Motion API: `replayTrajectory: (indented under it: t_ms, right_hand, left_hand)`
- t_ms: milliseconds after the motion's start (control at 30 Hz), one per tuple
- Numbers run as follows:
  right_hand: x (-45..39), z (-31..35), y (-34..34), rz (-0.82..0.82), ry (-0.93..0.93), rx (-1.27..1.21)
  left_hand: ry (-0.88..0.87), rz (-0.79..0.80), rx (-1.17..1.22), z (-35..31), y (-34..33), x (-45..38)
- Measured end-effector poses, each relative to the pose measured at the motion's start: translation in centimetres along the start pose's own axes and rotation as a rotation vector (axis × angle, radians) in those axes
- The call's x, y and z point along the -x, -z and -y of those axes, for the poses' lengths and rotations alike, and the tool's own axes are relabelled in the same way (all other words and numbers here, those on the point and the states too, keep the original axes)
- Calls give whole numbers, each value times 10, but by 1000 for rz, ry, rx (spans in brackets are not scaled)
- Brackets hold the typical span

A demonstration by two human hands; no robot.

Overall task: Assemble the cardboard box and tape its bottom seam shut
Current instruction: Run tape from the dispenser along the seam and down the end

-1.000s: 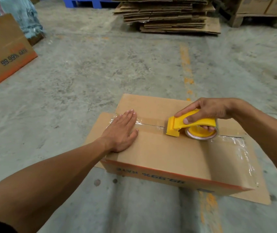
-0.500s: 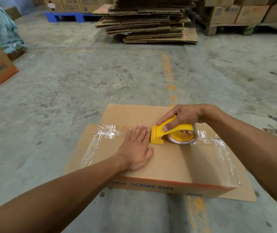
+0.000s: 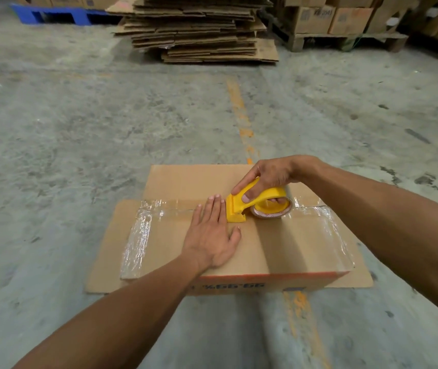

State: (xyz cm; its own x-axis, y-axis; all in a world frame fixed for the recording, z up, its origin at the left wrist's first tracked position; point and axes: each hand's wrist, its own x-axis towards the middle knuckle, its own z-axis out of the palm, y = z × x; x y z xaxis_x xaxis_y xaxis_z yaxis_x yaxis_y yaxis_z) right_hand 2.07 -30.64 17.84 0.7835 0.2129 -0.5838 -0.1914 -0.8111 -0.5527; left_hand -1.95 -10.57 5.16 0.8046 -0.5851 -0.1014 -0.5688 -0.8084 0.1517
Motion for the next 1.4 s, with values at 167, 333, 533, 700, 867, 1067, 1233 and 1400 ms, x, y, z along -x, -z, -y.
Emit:
replayTrajectory:
  t_ms: [167, 333, 533, 700, 867, 1067, 1233, 1400]
  right_hand:
    - [-3, -3, 1, 17, 48, 29]
    - [-2, -17, 2, 39, 137, -47]
    - [4, -43, 9, 46, 195, -75]
    - [46, -118, 47, 74, 130, -132]
    - [60, -137, 51, 21, 120, -49]
    - [61, -131, 50, 15, 77, -78]
    - [60, -128, 49, -10, 67, -63]
    - [61, -127, 49, 1, 59, -29]
  left_hand:
    - [-7, -13, -15, 2, -2, -2]
    - [-5, -29, -40, 3, -5, -1]
    - [17, -32, -58, 2, -5, -2]
    - [14, -13, -67, 2, -3, -1]
    - [30, 23, -76, -6, 0, -4]
    - [-47, 68, -90, -45, 4, -22]
    - [-142, 60, -64, -109, -8, -47]
    - [-118, 26, -58, -122, -18, -51]
